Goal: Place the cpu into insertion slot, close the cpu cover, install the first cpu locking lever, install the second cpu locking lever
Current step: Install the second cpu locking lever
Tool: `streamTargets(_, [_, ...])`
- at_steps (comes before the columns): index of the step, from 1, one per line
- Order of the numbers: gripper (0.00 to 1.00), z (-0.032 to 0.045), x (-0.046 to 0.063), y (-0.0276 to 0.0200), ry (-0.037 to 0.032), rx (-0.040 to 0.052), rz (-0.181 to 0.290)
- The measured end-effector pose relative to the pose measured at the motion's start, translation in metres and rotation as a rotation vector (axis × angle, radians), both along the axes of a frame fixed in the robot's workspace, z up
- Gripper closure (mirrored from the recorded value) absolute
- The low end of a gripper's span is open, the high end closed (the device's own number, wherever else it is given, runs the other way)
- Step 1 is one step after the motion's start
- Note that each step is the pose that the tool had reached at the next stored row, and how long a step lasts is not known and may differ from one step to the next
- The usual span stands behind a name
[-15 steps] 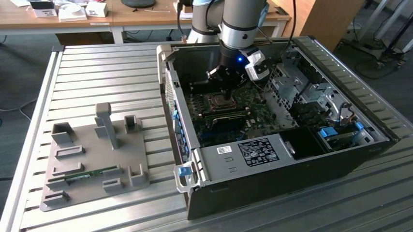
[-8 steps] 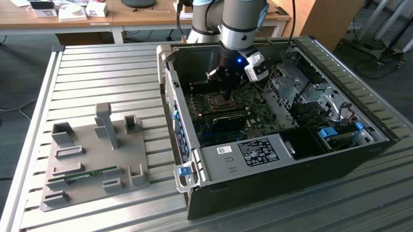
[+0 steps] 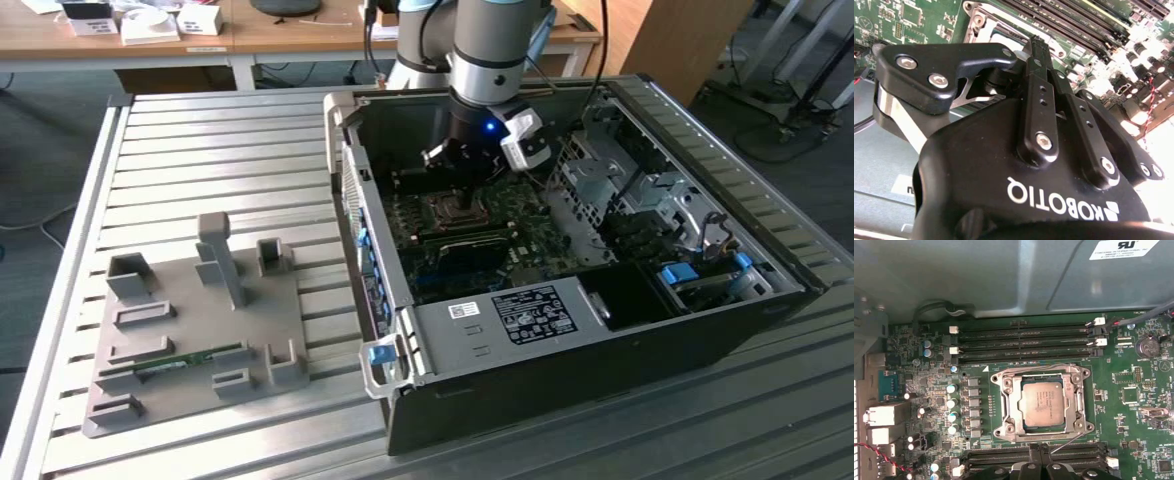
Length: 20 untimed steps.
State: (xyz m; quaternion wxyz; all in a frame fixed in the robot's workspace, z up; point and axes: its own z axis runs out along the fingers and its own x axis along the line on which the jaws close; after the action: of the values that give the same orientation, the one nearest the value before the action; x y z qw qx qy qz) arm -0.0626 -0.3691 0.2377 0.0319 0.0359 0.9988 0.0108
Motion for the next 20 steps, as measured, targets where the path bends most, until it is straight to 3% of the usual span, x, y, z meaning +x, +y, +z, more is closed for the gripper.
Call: streamTargets(20, [0.89,-0.0008,-0.0037,-0.0010,-0.0001,0.0000,0.000])
